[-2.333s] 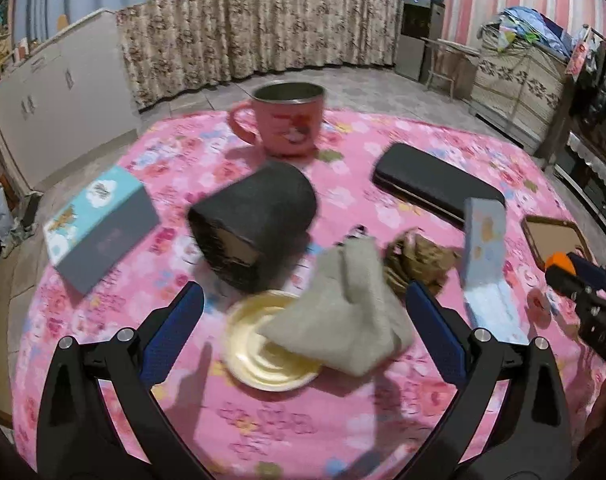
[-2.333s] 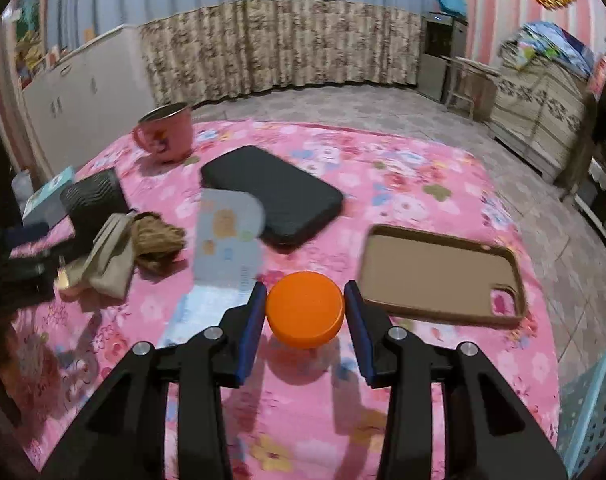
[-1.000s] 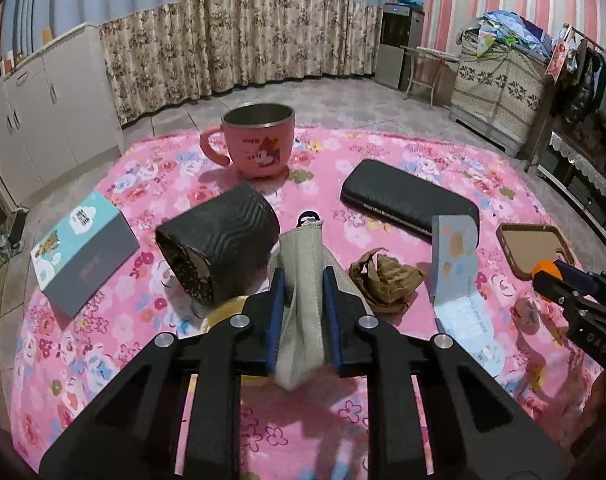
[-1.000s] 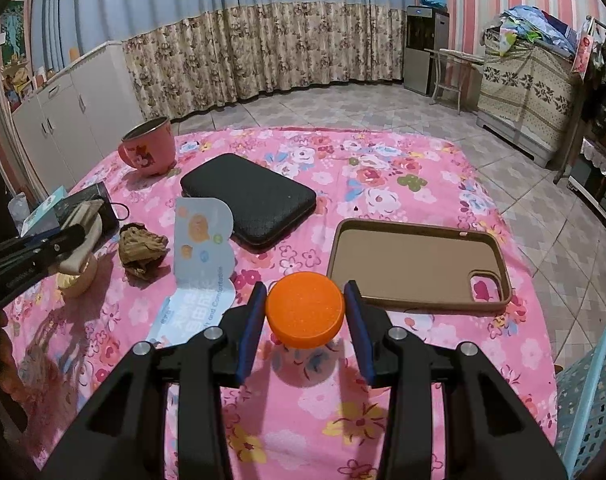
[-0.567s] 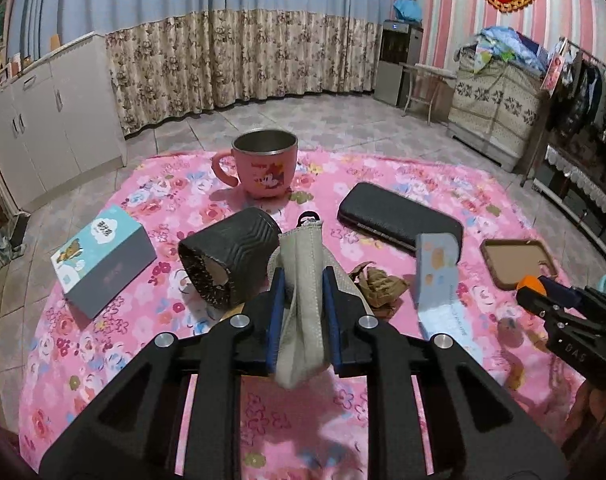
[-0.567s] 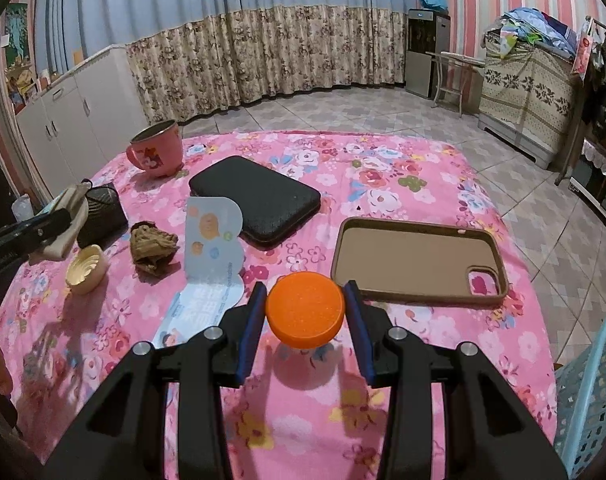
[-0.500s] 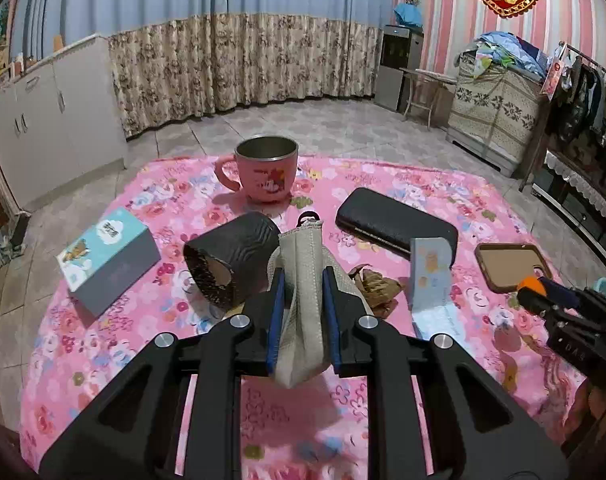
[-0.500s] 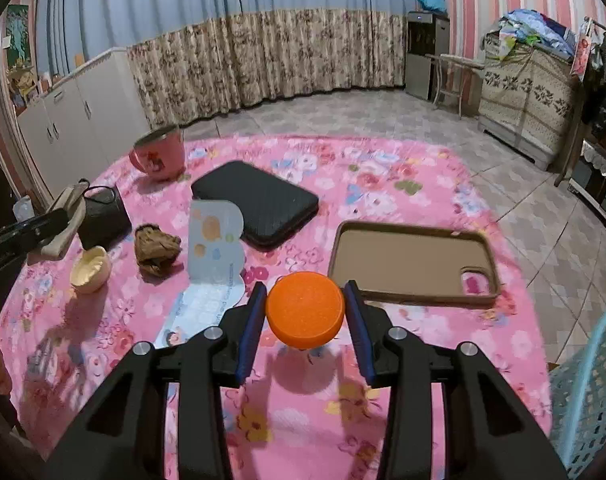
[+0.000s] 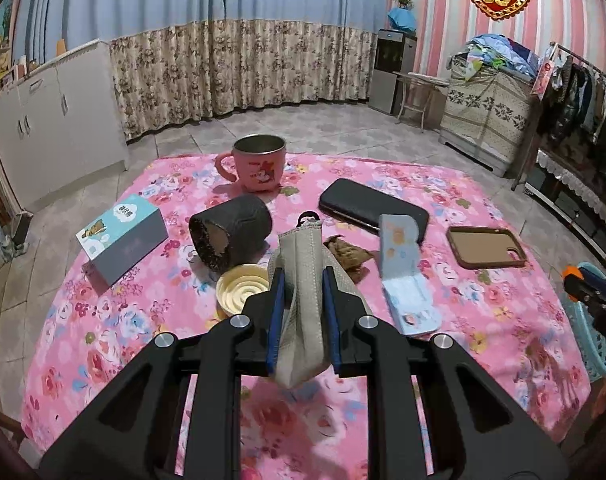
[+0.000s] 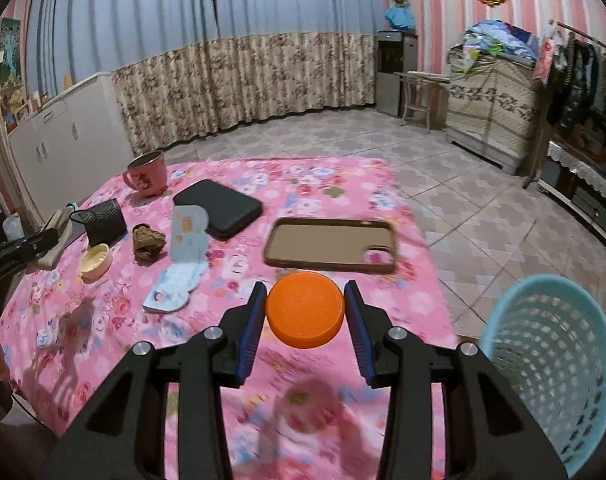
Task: Collect trash
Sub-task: 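Carry the beige cloth and orange cap over to the blue basket, then open both tools over the basket to drop the cloth and cap, then move both tools back over the table toward the remaining items, then lower the left tool onto the gold foil tray and close on it, then grasp the white-blue card packet with the right tool while the left holds the tray, then carry the gold tray and card packet over to the blue basket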
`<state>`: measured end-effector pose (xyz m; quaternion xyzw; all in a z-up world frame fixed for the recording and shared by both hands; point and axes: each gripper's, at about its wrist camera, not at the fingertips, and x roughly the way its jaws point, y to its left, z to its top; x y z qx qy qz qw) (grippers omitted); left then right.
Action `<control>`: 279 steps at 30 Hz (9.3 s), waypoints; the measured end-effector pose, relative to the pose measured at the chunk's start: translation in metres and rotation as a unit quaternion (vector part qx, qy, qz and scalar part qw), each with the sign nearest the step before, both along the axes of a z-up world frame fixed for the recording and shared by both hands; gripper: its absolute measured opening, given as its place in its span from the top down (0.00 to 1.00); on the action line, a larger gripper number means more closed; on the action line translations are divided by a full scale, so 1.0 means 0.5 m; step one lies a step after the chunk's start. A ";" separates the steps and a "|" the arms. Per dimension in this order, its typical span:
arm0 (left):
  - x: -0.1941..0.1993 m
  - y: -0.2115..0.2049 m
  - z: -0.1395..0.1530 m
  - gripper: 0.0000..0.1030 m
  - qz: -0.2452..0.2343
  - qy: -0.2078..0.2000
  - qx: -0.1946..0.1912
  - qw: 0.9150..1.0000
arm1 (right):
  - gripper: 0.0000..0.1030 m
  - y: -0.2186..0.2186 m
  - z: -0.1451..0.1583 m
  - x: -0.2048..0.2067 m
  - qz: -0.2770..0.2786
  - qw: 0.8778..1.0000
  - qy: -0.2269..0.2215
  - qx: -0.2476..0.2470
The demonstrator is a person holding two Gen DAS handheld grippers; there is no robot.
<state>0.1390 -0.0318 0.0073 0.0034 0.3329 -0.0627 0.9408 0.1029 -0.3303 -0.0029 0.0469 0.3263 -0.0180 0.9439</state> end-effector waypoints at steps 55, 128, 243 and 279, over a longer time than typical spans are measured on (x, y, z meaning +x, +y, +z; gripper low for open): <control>-0.153 -0.783 -0.034 0.48 -0.319 -0.004 -0.002 0.948 | 0.61 -0.521 -0.036 -0.284 -0.258 0.966 0.009 0.026; 0.142 0.122 -0.053 0.05 0.062 0.000 -0.018 0.998 | 0.06 0.125 0.028 0.116 -0.017 0.997 -0.053 -0.047; 0.098 0.016 -0.010 0.41 0.000 -0.017 0.005 1.000 | 0.47 0.054 0.003 0.100 0.005 0.998 0.034 -0.044; -0.102 -0.591 -0.006 0.41 -0.214 -0.015 0.019 0.977 | 0.47 -0.413 0.018 -0.204 -0.204 0.979 0.013 -0.021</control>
